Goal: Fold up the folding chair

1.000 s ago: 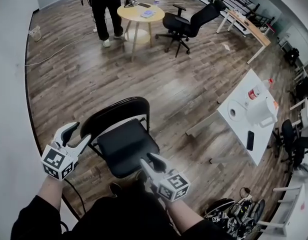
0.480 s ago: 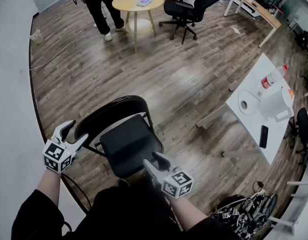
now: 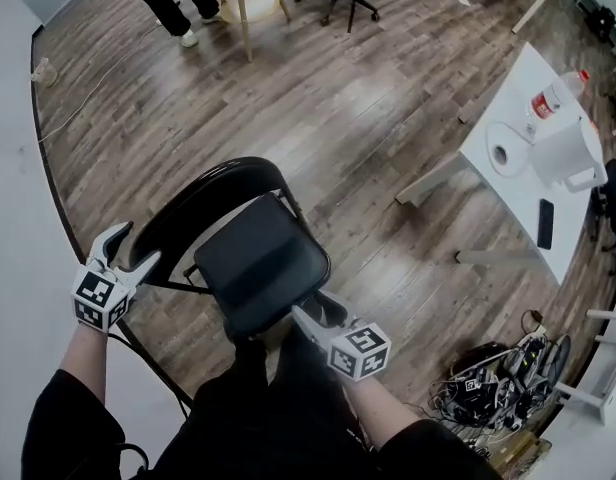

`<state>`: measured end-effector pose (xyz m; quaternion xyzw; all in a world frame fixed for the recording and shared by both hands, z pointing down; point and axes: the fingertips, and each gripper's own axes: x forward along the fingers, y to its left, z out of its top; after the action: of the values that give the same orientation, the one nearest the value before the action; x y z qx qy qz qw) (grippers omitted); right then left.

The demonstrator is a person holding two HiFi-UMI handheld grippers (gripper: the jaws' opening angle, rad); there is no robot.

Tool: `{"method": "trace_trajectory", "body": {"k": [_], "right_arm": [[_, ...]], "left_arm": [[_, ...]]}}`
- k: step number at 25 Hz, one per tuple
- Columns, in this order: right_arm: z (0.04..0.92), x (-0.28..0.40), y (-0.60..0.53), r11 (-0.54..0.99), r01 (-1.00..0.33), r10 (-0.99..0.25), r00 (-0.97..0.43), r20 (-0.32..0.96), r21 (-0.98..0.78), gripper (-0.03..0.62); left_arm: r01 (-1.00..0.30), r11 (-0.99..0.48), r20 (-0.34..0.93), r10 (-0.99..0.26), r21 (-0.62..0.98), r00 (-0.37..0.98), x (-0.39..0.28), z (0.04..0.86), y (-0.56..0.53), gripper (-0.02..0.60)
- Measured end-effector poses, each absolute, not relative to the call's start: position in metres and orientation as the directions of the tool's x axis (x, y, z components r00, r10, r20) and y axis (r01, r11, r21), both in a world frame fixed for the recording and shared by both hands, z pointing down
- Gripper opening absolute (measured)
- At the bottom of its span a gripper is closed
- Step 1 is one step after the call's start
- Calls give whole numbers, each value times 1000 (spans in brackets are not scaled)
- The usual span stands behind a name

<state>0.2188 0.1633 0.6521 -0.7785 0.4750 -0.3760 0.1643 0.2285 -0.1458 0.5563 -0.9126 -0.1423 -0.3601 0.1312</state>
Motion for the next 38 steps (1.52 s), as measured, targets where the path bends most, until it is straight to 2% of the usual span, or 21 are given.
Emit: {"method": "trace_trajectory", "body": {"k": [2, 8, 13, 21, 30, 38], "right_arm": [[676, 215, 171, -551, -598, -826, 293, 481, -582, 237], [749, 211, 200, -701, -436, -712, 388, 585, -564, 272], [808, 197, 206, -749, -301, -661, 380, 646, -590, 308], [883, 179, 187, -747, -83, -641, 357, 680, -660, 358], [939, 184, 186, -670, 166, -635, 377, 675, -723, 393], [959, 199, 178, -581, 221, -678, 402, 616, -783, 396]], "left_arm": [[388, -913, 721, 185, -125, 668, 230, 569, -150, 330], [458, -883, 759, 232, -98, 609, 231, 595, -163, 342], [487, -870, 775, 259, -72, 576, 237, 605, -163, 348], [522, -851, 787, 280, -62, 549, 248, 612, -159, 350], [515, -856, 797, 288, -33, 530, 247, 627, -159, 350], [521, -853, 815, 289, -18, 502, 240, 637, -157, 348]]}}
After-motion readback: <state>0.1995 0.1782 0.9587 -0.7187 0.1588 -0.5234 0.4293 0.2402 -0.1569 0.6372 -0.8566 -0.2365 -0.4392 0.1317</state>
